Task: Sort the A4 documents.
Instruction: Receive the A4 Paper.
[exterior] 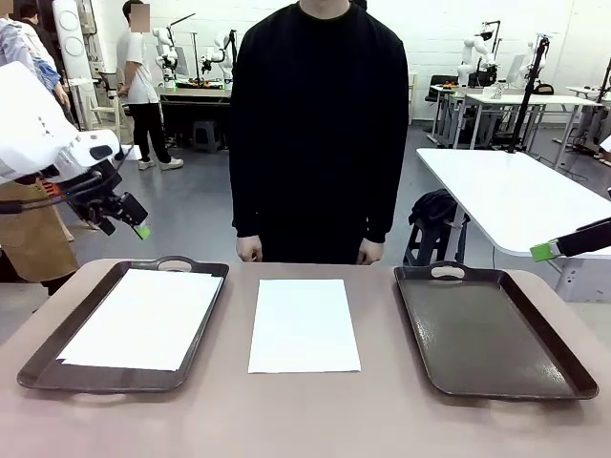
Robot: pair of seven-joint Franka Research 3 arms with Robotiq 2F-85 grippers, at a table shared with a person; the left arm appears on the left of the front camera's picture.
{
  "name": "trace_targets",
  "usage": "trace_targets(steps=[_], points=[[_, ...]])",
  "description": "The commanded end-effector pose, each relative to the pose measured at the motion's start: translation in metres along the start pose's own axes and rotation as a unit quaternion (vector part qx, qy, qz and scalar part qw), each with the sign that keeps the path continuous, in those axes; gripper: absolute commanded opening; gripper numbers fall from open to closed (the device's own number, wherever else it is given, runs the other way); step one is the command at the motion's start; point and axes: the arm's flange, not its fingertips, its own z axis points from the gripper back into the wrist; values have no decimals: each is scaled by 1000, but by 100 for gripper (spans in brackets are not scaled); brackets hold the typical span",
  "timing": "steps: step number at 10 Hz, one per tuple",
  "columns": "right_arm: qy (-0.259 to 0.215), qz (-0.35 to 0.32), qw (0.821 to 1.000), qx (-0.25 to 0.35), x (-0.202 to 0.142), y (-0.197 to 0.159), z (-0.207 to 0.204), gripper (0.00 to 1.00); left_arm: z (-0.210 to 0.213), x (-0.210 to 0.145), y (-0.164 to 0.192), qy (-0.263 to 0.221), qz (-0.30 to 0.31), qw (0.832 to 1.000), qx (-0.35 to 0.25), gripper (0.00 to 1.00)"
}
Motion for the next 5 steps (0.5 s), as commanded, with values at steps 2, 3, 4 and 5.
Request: trace_targets(steps=[2,3,4,5], points=[[-5,-1,1000,11,0,-1,-3,100,26,-55,-26,-55,-132,989,-21,100],[-5,-1,1000,11,0,-1,-3,100,40,-65,-34,-68,-156,985,-23,100],[-5,-1,1000,11,0,-1,-3,100,49,-72,-37,-87,-164,982,-21,100],[-5,-1,1000,11,0,-1,-3,100,56,-78,-38,-103,-168,980,-30,100]])
